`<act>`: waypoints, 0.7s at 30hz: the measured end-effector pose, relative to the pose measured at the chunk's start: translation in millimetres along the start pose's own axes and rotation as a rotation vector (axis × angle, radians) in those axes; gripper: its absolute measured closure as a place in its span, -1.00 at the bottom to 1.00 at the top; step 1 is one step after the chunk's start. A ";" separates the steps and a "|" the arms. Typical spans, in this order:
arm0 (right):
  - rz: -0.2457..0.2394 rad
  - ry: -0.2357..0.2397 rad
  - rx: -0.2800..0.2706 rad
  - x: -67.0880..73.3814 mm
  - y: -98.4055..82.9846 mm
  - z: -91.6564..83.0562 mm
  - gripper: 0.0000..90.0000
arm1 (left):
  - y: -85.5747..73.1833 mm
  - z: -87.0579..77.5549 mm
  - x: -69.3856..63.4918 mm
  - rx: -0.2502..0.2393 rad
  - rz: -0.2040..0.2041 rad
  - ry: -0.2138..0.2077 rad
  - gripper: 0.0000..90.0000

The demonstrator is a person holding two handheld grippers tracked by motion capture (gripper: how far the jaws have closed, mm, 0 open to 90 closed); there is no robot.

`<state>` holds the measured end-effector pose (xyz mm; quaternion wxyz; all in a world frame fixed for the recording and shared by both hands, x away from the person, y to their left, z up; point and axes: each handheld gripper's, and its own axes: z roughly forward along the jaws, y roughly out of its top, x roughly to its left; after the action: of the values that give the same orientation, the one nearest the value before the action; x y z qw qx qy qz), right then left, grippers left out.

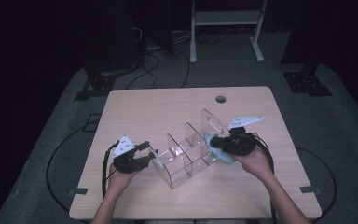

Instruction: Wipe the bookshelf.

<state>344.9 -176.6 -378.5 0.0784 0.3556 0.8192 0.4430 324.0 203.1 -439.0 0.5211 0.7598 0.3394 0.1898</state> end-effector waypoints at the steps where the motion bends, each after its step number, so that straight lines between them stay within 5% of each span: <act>1: -0.001 0.003 0.000 2.0 -1.7 -1.8 0.82 | 0.1 0.2 -1.0 0.004 -0.001 -0.003 0.02; 9: -0.009 -0.028 -0.011 9.7 3.6 -7.0 0.82 | 0.8 1.1 -4.4 0.005 0.002 0.008 0.04; 15: -0.007 -0.043 0.001 8.5 20.2 13.6 0.82 | 0.8 0.9 -5.3 0.006 0.004 0.008 0.05; 21: 0.005 -0.046 -0.003 9.3 17.8 14.8 0.82 | 0.2 0.6 -5.8 0.006 -0.003 0.009 0.03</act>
<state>353.7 -154.3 -371.7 0.0968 0.3675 0.8156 0.4363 320.4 198.5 -438.7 0.5175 0.7600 0.3433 0.1917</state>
